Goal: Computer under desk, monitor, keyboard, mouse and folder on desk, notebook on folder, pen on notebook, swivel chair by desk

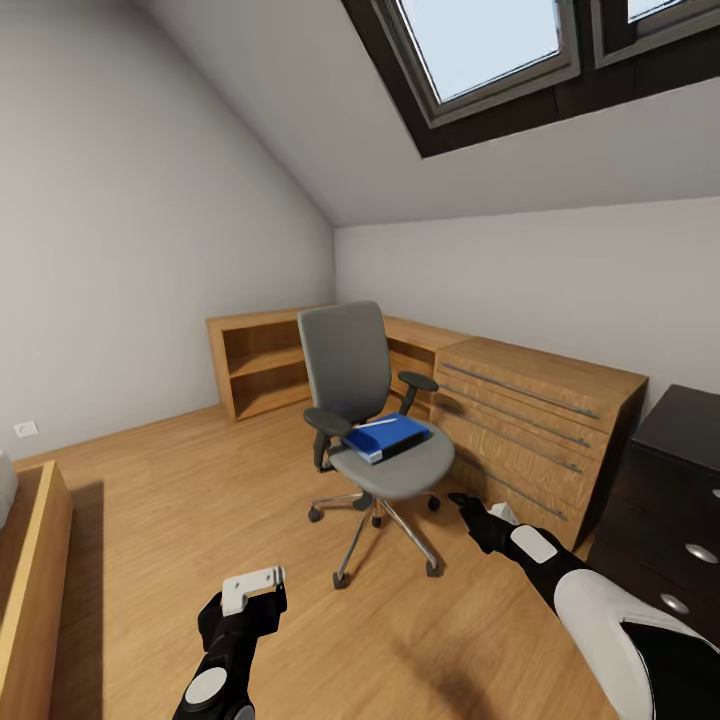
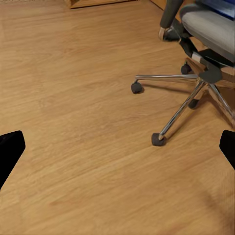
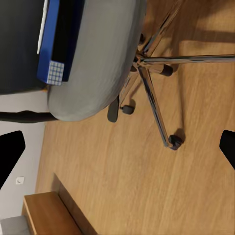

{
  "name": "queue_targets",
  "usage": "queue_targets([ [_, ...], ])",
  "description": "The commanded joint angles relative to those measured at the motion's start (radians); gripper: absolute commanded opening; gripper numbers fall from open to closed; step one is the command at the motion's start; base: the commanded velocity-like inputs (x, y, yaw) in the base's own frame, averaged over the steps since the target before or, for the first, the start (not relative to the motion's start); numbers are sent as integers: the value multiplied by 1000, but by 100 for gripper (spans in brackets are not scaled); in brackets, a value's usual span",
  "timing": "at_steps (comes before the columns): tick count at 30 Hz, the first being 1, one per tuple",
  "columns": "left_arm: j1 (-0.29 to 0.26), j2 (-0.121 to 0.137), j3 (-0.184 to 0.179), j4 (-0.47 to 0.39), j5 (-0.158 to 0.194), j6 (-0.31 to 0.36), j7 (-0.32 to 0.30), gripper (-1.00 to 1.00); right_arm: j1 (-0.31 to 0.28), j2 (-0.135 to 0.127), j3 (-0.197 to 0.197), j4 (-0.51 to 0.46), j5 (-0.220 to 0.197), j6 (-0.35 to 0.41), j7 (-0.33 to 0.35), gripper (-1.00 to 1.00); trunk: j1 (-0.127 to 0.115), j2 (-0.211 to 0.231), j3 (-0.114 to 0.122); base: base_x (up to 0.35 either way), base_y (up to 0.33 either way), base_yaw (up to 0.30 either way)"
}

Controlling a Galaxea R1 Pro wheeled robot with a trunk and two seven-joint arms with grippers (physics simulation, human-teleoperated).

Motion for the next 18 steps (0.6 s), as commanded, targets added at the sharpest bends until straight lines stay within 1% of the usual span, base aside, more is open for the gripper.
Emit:
queue_targets([
  [1, 0, 0, -1, -1, 7, 2, 7, 100, 0, 1, -8, 0, 3, 5, 2, 100, -4, 7, 2, 0, 0, 0],
  [2, 0, 0, 0, -1, 7, 2, 7, 100, 0, 1, -8, 1, 3, 5, 2, 100, -8, 14, 6, 0, 0, 0],
  [3, 0, 0, 20, 60, 9, 4, 4, 100, 0, 25, -4, 9, 18, -39, -4, 100, -12, 21, 9, 0, 0, 0],
  [4, 0, 0, 24, 75, 9, 4, 4, 100, 0, 37, 2, 11, 36, -68, -5, 100, -16, 28, 12, 0, 0, 0],
  [6, 0, 1, 31, 242, 8, -6, 5, 100, 34, 64, 31, 134, 311, -339, -5, 100, -23, 42, 18, 0, 0, 0],
  [7, 0, 3, 35, 336, 7, -41, 5, 100, 115, 100, 41, 177, 458, -535, -6, 100, -27, 49, 21, 0, 0, 0],
  [9, 0, 4, 35, 365, 7, -71, 5, 100, 148, 107, 42, 182, 489, -583, -6, 100, -35, 63, 27, 0, 0, 0],
  [10, 0, 5, 35, 398, 7, -108, 5, 100, 176, 112, 43, 185, 515, -621, -7, 100, -39, 70, 31, 0, 0, 0],
  [12, 0, 6, 35, 432, 6, -148, 4, 100, 199, 116, 43, 188, 539, -652, -7, 100, -46, 84, 37, 0, 0, 0],
  [14, 0, 6, 34, 511, 6, -237, 3, 100, 244, 119, 44, 190, 568, -696, -7, 100, -54, 98, 43, 0, 0, 0],
  [15, 0, 6, 34, 558, 6, -279, 2, 100, 269, 121, 44, 191, 576, -708, -7, 100, -58, 105, 46, 0, 0, 0],
  [17, 0, 6, 33, 607, 5, -318, 2, 100, 293, 123, 45, 192, 582, -717, -7, 100, -65, 119, 53, 0, 0, 0],
  [18, 0, 6, 32, 660, 5, -354, 2, 100, 314, 126, 46, 192, 588, -722, -7, 100, -69, 126, 56, 0, 0, 0],
])
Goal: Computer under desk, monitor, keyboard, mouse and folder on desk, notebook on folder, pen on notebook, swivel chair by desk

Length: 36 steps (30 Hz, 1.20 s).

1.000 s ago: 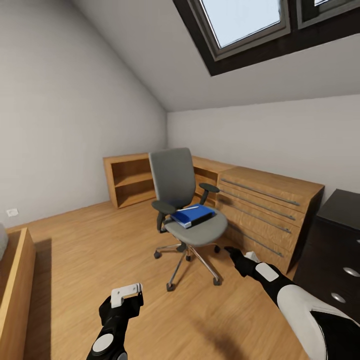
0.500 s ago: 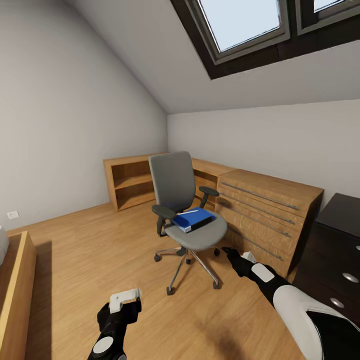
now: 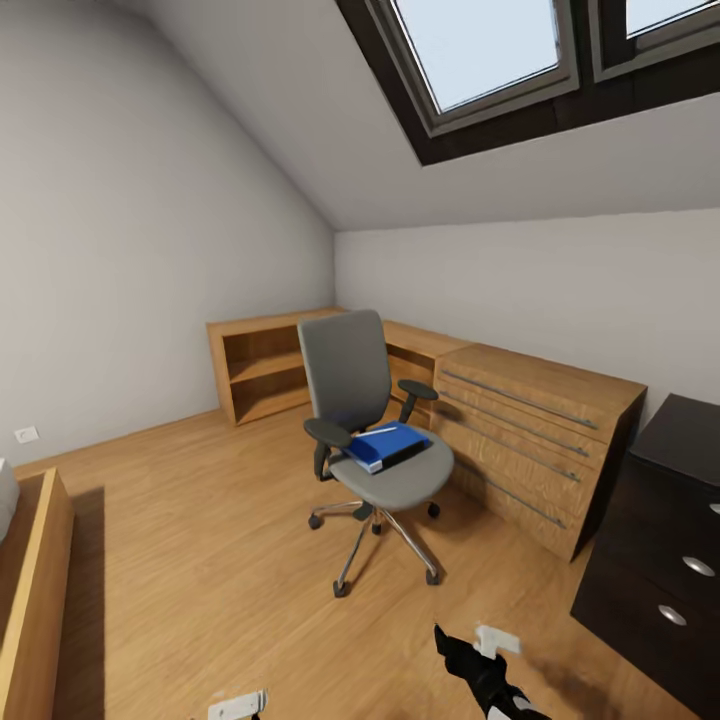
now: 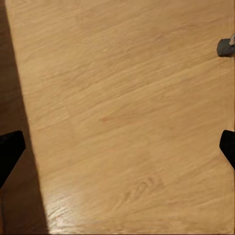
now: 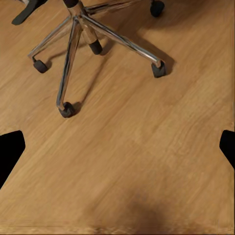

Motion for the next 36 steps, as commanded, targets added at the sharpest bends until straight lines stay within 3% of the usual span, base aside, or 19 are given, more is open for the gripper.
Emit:
queue_targets([
  [1, 0, 0, -3, 28, 3, -16, 6, 100, 9, 2, -8, 2, -2, -7, 9, 100, -4, 7, 3, 0, 0, 0],
  [10, 0, -3, -10, 311, 1, -237, 7, 100, 73, 33, -7, 3, 57, -83, 7, 100, -39, 70, 31, 0, 0, 0],
  [15, 0, -3, -12, 358, 2, -285, 3, 100, 78, 35, -8, 2, 62, -105, -15, 100, -58, 105, 46, 0, 0, 0],
  [26, 0, -4, -12, 367, 1, -293, -29, 100, 78, 29, -8, 2, 55, -121, -22, 100, -100, 182, 80, 0, 0, -11],
  [36, 0, -4, -13, 367, 2, -292, -30, 100, 78, 30, -10, 2, 47, -135, -31, 100, -138, 252, 101, 0, 0, -141],
])
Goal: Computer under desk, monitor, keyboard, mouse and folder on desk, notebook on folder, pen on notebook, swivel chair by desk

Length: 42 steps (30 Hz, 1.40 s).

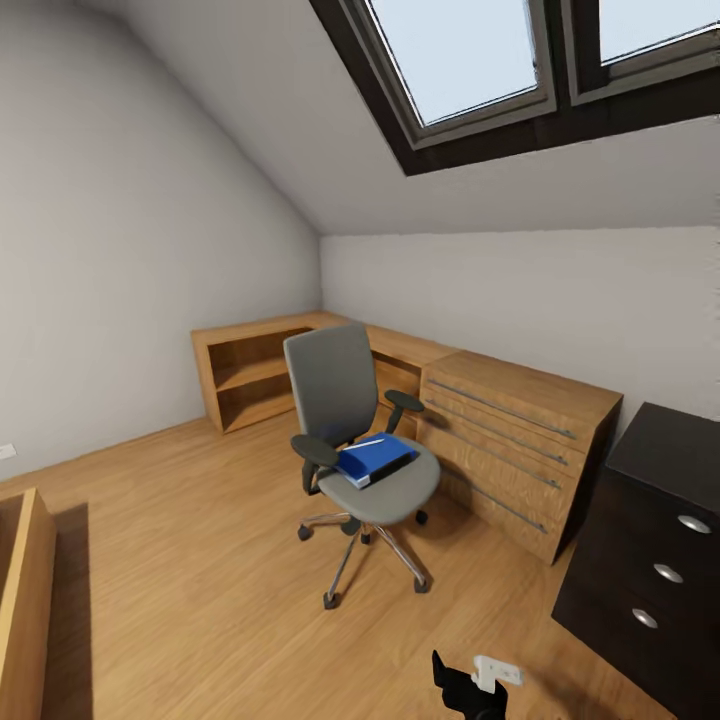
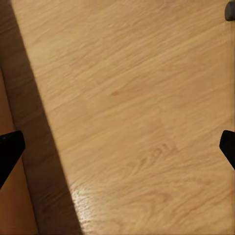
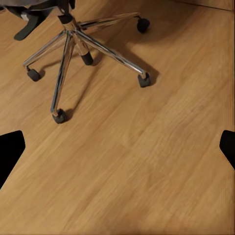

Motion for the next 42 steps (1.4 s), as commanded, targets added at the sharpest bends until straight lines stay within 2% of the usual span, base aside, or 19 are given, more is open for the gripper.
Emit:
queue_targets([
  [1, 0, 1, -6, -1, 11, -4, 6, 100, -1, 0, -8, 2, -8, -4, 10, 100, -4, 7, 1, 0, 0, -176],
  [10, 0, 0, -8, 6, 12, -1, 5, 100, -1, 6, -8, 3, -8, -5, 8, 100, -38, 70, 21, -43, 0, -227],
  [21, 0, -2, -9, 40, 10, -4, 3, 100, -1, 1, -9, 4, -8, -5, 8, 100, -81, 147, 55, -308, 0, -280],
  [29, 0, -1, -9, 41, 11, -4, 3, 100, -1, 1, -9, 4, -8, -6, 9, 100, -111, 203, 80, -84, 0, -291],
  [35, 0, -1, -9, 41, 11, -5, 3, 100, -1, 3, -9, 4, -9, -6, 8, 100, -134, 245, 99, -268, 0, -293],
  [42, 0, -1, -9, 41, 11, -7, 3, 100, -1, 6, -9, 4, -11, -6, -28, 100, -161, 294, 117, -332, 0, -277],
])
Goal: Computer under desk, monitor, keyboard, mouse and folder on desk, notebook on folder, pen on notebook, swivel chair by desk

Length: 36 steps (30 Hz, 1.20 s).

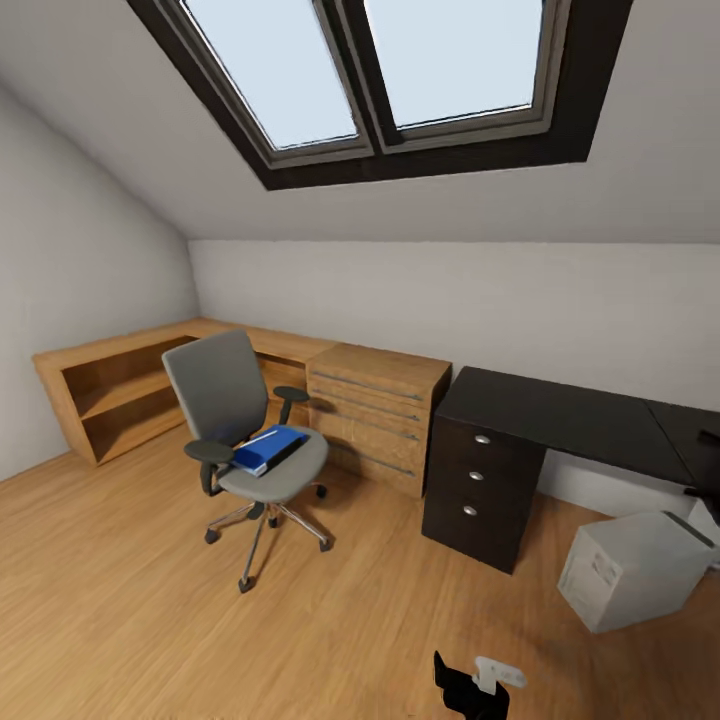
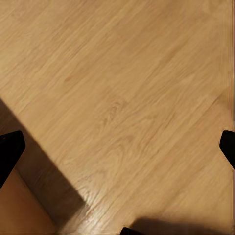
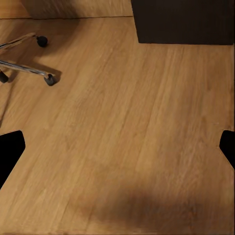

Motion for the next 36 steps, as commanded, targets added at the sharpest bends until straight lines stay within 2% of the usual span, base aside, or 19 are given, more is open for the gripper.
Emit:
queue_targets([
  [1, 0, 1, -6, -1, 11, -4, 6, 100, -1, 1, -9, 2, -7, -4, -7, 100, -5, 7, 1, -336, 0, -209],
  [5, 0, 2, -5, -1, 11, -9, 6, 100, -1, 2, -8, 2, -7, -4, -45, 100, -20, 35, 9, -337, 0, -196],
  [8, 0, 3, -5, -1, 11, -10, 6, 100, -1, 3, -8, 2, -7, -4, -47, 100, -31, 56, 14, -337, 0, -187],
  [20, 0, 5, 4, -1, 14, -12, 7, 100, -1, 4, -8, 2, -7, -4, -48, 100, -31, 56, -2, -94, 0, -185],
  [24, 0, 7, 6, 4, 14, -48, 6, 100, -1, 4, -8, 2, -7, -4, -48, 100, -31, 56, -7, -48, 0, -178],
  [36, 0, 7, 7, 8, 15, -67, 8, 100, -1, 3, -9, 2, -6, -4, -48, 100, -31, 56, -21, -304, -16, -156],
])
